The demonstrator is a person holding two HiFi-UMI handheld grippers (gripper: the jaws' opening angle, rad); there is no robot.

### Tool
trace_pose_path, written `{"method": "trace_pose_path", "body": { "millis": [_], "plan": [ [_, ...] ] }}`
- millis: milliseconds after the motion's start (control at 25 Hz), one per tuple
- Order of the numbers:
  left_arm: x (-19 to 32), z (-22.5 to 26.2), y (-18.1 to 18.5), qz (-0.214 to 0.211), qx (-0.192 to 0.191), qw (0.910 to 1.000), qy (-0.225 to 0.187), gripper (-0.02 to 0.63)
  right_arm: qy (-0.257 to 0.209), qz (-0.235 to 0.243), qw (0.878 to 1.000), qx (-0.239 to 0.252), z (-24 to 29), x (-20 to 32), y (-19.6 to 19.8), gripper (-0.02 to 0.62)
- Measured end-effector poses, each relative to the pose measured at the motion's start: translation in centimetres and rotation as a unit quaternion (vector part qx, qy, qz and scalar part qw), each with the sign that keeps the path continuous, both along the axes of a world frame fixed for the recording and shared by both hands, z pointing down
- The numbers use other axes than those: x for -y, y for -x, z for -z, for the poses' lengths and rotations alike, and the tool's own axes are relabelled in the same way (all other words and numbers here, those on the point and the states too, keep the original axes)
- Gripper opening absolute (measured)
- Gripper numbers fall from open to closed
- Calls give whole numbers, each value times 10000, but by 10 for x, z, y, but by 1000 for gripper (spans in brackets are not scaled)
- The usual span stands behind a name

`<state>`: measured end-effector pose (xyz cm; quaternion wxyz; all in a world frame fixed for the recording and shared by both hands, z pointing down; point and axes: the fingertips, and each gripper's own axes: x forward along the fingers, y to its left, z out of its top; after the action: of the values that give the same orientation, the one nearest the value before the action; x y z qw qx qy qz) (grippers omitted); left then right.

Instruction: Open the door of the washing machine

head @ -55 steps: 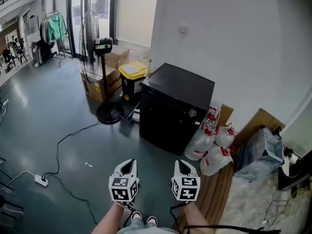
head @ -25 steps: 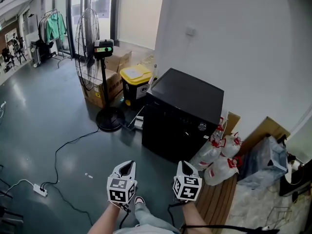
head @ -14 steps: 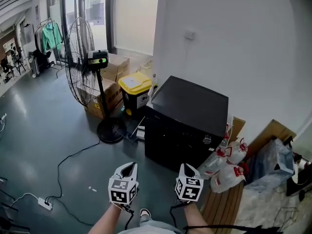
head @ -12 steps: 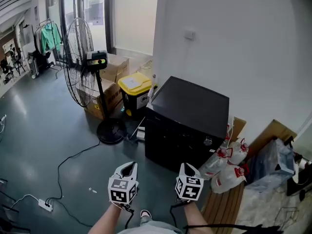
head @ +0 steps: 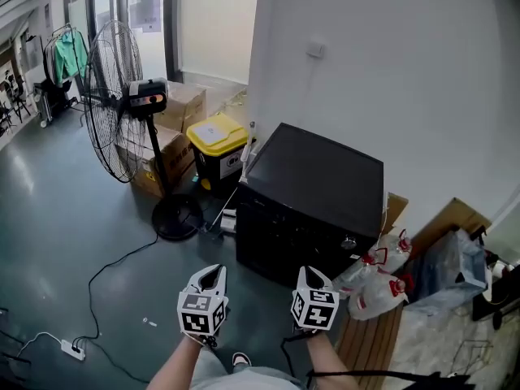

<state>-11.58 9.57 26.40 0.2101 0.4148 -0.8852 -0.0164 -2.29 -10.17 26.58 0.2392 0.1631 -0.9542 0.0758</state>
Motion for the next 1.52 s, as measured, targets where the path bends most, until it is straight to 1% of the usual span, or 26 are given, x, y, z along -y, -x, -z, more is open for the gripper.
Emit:
{"method": "trace_pose_path", "body": {
  "millis": [120,280,400,600,760,960,1120,1280,1400,1520],
  "plan": [
    [7,-5,19,-154,7,9999,-12,5,157,-167,9997,21,-7,2,11,5],
    [14,-11,48,-448,-6,9990,64,5,173,-473,9987,46,-9,2,31,5],
    [17,-7,76,-737,35,9972,151,5,186,-731,9971,46,-6,0,48,5],
    [22,1,124,-1125,82,9935,142,5,207,-1211,9924,85,0,-3,72,5],
    [25,-2,152,-1422,39,9897,177,5,203,-1585,9871,62,0,-5,83,5],
    [35,-15,169,-1895,-57,9815,279,5,265,-2143,9764,-13,-10,-7,82,5],
    [45,-28,184,-2156,-156,9757,358,5,290,-2511,9674,-136,-20,-10,78,5],
    [53,-46,193,-2248,-285,9730,442,5,339,-2661,9629,-281,-37,-11,70,5],
    [59,-54,190,-2326,-387,9706,493,5,364,-2756,9600,-335,-44,-5,63,5],
    [65,-61,186,-2476,-363,9663,601,5,431,-2828,9575,-379,-54,-1,61,5]
  ]
}}
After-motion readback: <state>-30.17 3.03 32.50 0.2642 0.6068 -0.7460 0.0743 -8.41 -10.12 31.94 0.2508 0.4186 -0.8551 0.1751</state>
